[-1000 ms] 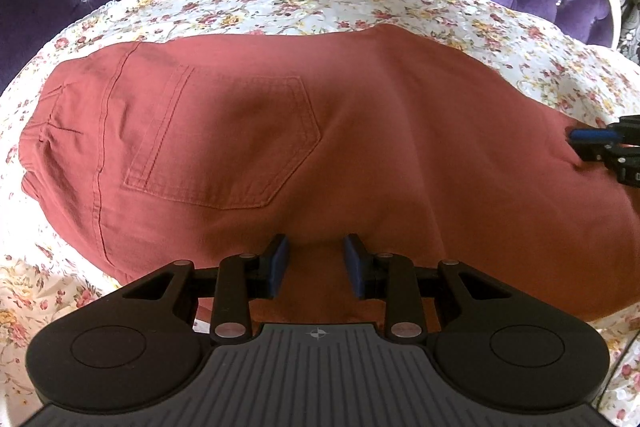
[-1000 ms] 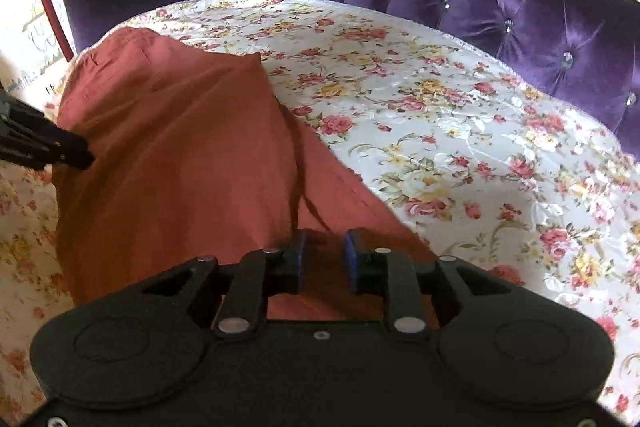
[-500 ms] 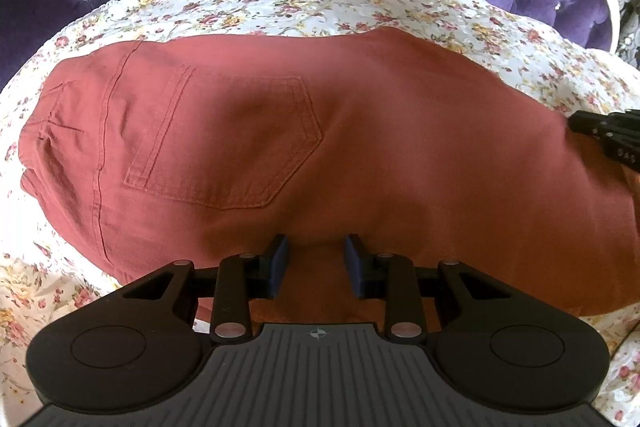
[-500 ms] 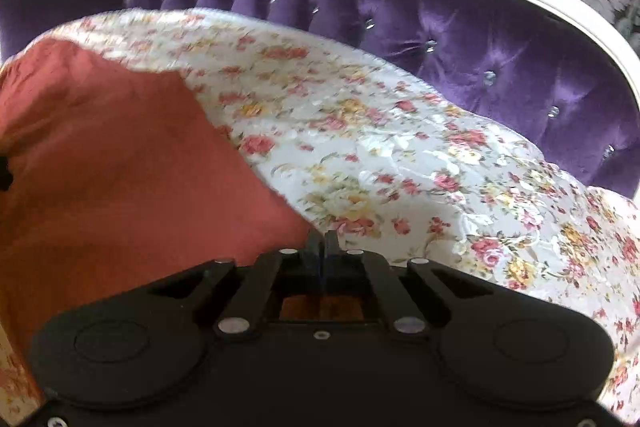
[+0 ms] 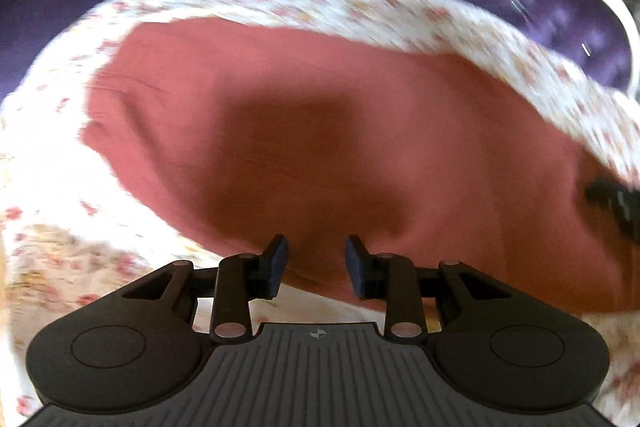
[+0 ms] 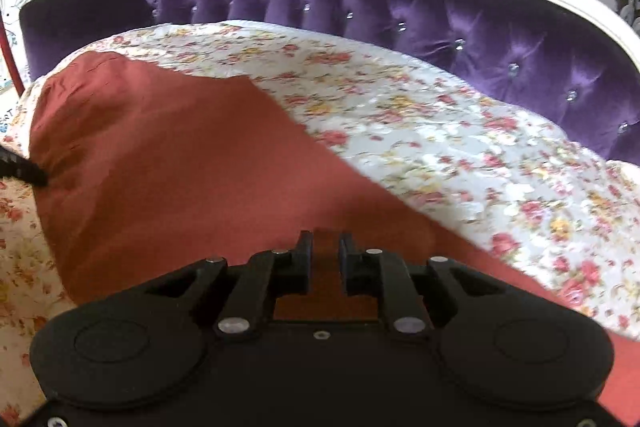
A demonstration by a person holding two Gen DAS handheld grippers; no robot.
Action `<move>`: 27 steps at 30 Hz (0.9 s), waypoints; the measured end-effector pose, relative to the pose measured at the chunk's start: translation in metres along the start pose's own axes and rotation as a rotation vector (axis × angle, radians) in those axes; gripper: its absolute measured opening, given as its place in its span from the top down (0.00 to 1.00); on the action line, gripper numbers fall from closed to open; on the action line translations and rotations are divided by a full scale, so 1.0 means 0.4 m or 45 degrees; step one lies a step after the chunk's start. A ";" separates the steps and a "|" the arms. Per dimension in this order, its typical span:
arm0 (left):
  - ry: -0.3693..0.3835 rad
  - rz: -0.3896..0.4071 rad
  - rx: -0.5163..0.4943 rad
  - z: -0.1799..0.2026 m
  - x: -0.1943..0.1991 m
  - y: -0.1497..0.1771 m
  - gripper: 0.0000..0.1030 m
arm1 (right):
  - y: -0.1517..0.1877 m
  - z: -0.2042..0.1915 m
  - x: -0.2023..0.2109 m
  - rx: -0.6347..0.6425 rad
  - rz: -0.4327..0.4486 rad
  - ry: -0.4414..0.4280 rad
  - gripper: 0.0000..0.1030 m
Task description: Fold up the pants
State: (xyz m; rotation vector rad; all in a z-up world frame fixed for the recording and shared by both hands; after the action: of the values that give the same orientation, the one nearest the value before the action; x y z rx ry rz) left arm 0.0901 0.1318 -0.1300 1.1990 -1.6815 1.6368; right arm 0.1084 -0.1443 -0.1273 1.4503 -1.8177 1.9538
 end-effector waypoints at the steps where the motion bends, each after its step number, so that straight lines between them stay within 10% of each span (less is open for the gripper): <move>1: -0.022 0.005 0.055 -0.038 -0.003 -0.013 0.69 | 0.003 -0.009 -0.005 0.004 -0.004 -0.002 0.75; 11: -0.142 0.006 0.533 -0.360 -0.100 -0.093 0.44 | 0.007 -0.053 -0.036 0.009 -0.027 -0.006 0.75; 27: -0.039 -0.013 0.734 -0.383 -0.157 -0.118 0.32 | 0.007 -0.061 -0.044 0.036 -0.050 -0.003 0.75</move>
State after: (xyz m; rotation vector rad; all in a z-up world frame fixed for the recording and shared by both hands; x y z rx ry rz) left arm 0.1269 0.3000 -0.1351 1.4871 -1.2438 2.1890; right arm 0.1029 -0.1162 -0.1371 1.4855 -1.7555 1.9677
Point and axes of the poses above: each gripper's, at about its wrist camera, not at the fingertips, and x roughly against the way its jaws point, z to its right, y to its underside, the point moved 8 cm from there along -x, roughly the way its jaws point, and after that the axes turned 15 degrees about -y, right-handed, at the moved point
